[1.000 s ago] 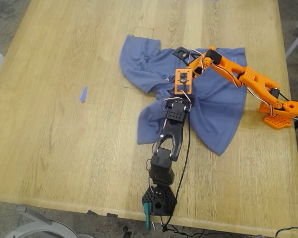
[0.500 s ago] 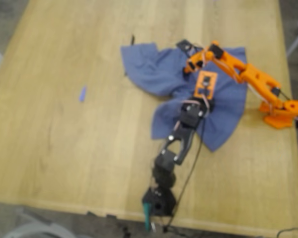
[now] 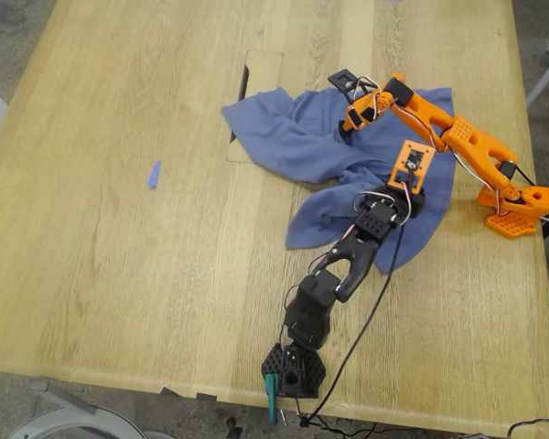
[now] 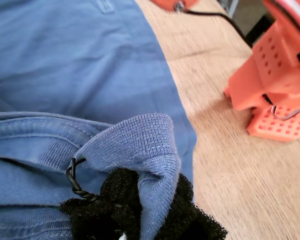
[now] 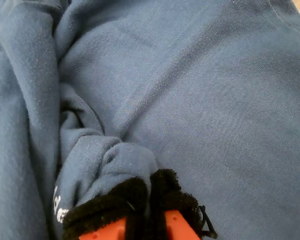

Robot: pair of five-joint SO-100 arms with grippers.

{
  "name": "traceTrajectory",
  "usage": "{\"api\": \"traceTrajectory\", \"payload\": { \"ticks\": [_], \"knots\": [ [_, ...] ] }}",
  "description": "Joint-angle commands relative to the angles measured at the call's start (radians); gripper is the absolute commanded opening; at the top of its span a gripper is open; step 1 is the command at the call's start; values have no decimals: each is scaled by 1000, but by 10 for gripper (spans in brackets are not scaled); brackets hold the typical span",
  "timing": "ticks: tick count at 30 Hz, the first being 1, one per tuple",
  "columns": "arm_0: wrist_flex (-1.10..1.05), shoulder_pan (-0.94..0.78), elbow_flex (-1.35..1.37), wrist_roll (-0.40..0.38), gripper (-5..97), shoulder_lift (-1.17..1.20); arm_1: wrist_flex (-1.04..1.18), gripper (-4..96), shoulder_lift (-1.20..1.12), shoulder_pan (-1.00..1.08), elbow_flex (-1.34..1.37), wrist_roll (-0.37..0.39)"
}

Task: Fold a T-shirt

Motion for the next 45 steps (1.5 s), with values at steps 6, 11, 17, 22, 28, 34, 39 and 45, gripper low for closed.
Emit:
{"api": "traceTrajectory", "payload": {
  "ticks": [6,11,17,22,28,34,39,45],
  "knots": [
    [-71,170,-183,0,-2,-78,-80,1,-3,44,-8,-3],
    [-109,213,-183,-3,-2,-153,-169,1,-3,51,71,-2],
    [-158,239,-190,-2,-2,-305,-225,1,14,51,138,-2],
    [-166,222,-245,2,1,-422,-233,1,44,55,172,0],
    [-48,176,-365,21,547,-466,-213,1,83,72,190,-3],
    [160,144,-643,54,716,-584,-213,1,135,67,239,-5],
    [374,129,-942,155,778,-721,-219,1,178,60,284,-5],
    [758,110,-1568,233,804,-1089,-215,1,212,44,304,-5]
  ]
}}
